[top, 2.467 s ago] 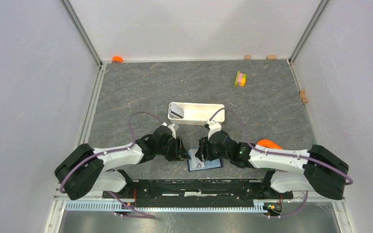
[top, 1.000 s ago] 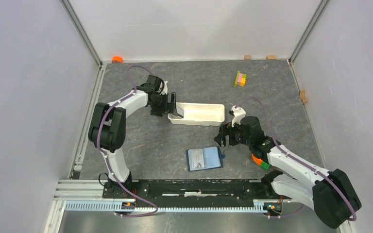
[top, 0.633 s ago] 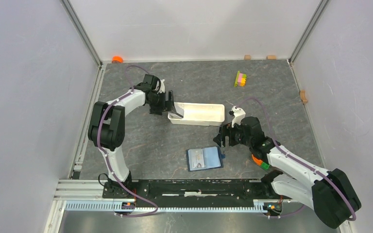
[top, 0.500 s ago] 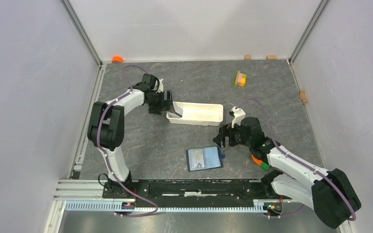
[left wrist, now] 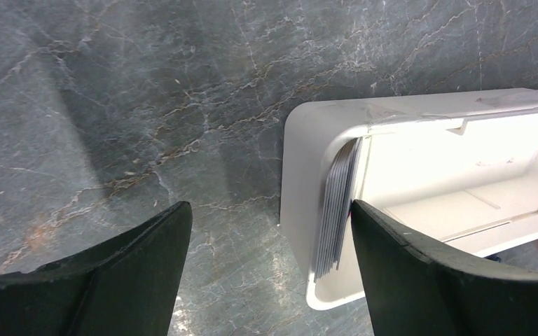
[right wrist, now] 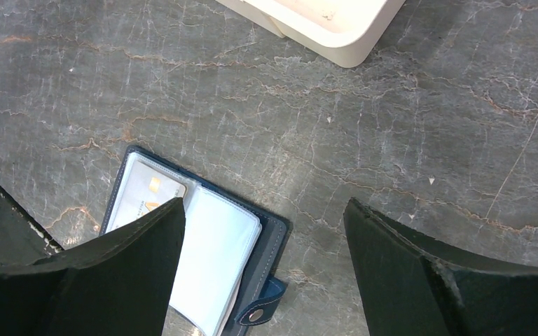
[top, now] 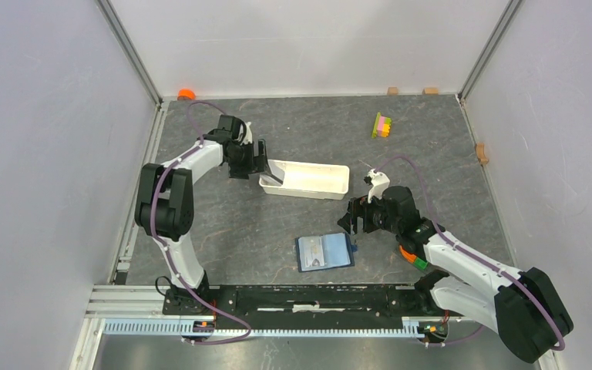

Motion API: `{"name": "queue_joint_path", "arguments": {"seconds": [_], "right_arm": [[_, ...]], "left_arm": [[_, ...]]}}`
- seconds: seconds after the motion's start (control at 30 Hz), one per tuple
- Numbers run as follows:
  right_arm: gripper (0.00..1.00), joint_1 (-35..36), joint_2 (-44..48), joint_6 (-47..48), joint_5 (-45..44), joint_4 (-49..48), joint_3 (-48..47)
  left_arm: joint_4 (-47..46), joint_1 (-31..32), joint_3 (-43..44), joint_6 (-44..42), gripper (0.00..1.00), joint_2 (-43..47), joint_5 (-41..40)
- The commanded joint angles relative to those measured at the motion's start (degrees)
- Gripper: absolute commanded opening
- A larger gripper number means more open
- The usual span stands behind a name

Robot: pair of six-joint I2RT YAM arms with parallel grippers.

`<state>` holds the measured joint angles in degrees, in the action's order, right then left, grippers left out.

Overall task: Put the credit cards into the card holder
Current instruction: Pick up the credit card from the storage box.

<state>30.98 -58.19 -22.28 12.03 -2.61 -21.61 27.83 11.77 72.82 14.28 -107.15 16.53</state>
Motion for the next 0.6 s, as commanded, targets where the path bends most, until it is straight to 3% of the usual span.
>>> {"name": "queue_joint_path", "arguments": {"seconds": [0.0,0.23,0.47,0.57], "right_arm": [[0.88,-0.31,-0.09,-0.38,0.91,-1.78,0.64],[0.87,-0.31,0.07,-0.51,1.06,-1.69,0.76],[0.87,-0.32,0.01,-0.58,1.48,-1.78,0.95],[0.87,-0.3,-0.26,-0.68,1.74,-1.86,0.95]], "left_arm": [[0.64,-1.22,2.07,-0.48,0.89,3.85,-1.58],[0.82,-1.75,1.85,-0.77,0.86,4.97,-1.78],[0.86,-2.0,1.75,-1.28,0.62,5.92,-1.12],[0.93,-1.94,1.72,-1.19,0.56,6.04,-0.24]]}}
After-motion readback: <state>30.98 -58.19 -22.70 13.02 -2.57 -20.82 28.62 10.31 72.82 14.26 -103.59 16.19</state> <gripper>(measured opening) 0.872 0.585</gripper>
